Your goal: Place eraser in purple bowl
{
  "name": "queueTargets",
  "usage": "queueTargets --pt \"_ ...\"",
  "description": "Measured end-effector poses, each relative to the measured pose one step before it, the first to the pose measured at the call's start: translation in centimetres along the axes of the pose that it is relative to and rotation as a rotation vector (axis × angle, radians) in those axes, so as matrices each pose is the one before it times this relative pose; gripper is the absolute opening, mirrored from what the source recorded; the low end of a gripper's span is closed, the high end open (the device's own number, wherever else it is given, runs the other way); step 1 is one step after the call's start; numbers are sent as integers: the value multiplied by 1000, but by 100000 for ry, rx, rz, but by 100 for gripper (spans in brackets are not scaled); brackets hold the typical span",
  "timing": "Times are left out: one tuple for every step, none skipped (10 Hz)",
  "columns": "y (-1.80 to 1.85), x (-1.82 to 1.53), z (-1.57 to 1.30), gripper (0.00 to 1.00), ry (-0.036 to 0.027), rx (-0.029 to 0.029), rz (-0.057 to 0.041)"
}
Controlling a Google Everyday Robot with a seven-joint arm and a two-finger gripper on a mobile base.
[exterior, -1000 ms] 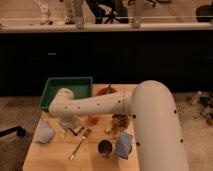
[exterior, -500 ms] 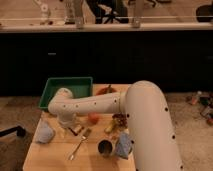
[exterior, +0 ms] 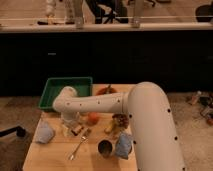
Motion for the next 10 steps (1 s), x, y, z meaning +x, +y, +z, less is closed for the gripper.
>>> queueTargets --pt "273 -168 129 62 362 920 590" --pt "212 -204 16 53 698 1118 488" --pt "134 -129 -88 45 1245 1271 453" --pt "222 -226 -101 33 1732 1780 717" --pt "99 -241 -61 24 663 1056 315" --pt "-32 -83 -47 13 521 738 2" --pt "-60 -56 -14 5 31 243 -92" --pt "-337 48 -71 0 -208 -147 -855" --pt "-244 62 -172 0 -125 -416 -633" --pt "-236 56 -274 0 78 -503 -237"
